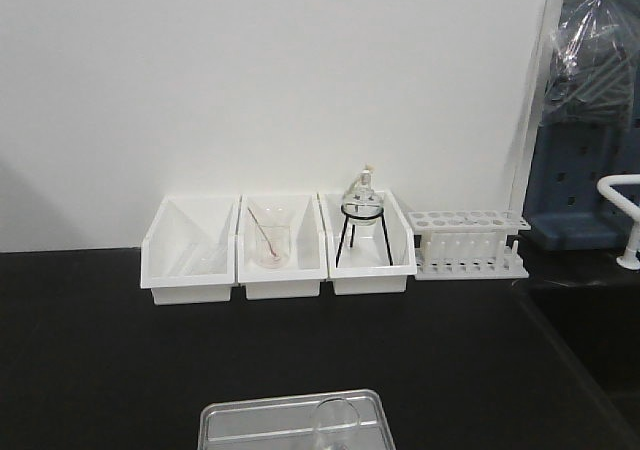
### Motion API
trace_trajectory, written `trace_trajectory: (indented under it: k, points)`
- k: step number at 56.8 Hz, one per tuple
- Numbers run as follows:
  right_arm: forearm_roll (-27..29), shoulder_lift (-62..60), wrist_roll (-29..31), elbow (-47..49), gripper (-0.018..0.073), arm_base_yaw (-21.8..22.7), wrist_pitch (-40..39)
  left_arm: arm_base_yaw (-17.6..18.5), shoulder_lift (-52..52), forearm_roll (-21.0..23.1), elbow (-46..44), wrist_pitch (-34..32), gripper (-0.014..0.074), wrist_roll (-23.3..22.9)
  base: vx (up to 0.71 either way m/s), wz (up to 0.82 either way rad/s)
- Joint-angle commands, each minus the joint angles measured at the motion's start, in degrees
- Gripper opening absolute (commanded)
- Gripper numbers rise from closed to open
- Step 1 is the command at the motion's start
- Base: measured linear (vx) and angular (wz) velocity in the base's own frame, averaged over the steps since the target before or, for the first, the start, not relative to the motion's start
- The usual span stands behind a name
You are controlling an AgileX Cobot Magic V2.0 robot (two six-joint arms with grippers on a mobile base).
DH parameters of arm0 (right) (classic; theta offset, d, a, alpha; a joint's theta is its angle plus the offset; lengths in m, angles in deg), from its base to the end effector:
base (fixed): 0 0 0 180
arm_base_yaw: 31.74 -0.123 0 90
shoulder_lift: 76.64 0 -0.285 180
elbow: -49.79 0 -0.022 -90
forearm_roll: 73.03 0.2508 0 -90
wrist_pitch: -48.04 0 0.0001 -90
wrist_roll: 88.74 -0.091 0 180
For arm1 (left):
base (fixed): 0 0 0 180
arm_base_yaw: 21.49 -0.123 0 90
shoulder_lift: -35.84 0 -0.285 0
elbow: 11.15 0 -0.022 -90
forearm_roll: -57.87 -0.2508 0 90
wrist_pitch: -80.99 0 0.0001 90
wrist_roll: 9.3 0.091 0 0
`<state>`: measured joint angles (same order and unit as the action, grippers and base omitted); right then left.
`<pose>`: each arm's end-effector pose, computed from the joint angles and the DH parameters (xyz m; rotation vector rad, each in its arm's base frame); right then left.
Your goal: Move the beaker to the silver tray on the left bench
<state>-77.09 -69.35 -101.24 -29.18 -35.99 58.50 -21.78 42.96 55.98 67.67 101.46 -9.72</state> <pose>0.0564 0.0030 0.1868 0.0724 1.6885 0.1562 0.0531 0.0013 0.1722 0.0092 1.8571 0.0306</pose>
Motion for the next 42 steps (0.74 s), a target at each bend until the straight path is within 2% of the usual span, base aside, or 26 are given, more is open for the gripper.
trace_trajectory:
  k: [1,42]
  points:
    - [-0.3,-1.1,0.7,-0.6,-0.0011,0.5,-6.1,0.4,-0.9,0.1,1.6,-4.5,0.0001,-0.2,0.0,0.0]
    - [-0.3,-1.1,0.6,-0.6,-0.0011,0.5,-6.4,0.4,-0.9,0.1,1.6,-4.4,0.0001,-0.2,0.0,0.0]
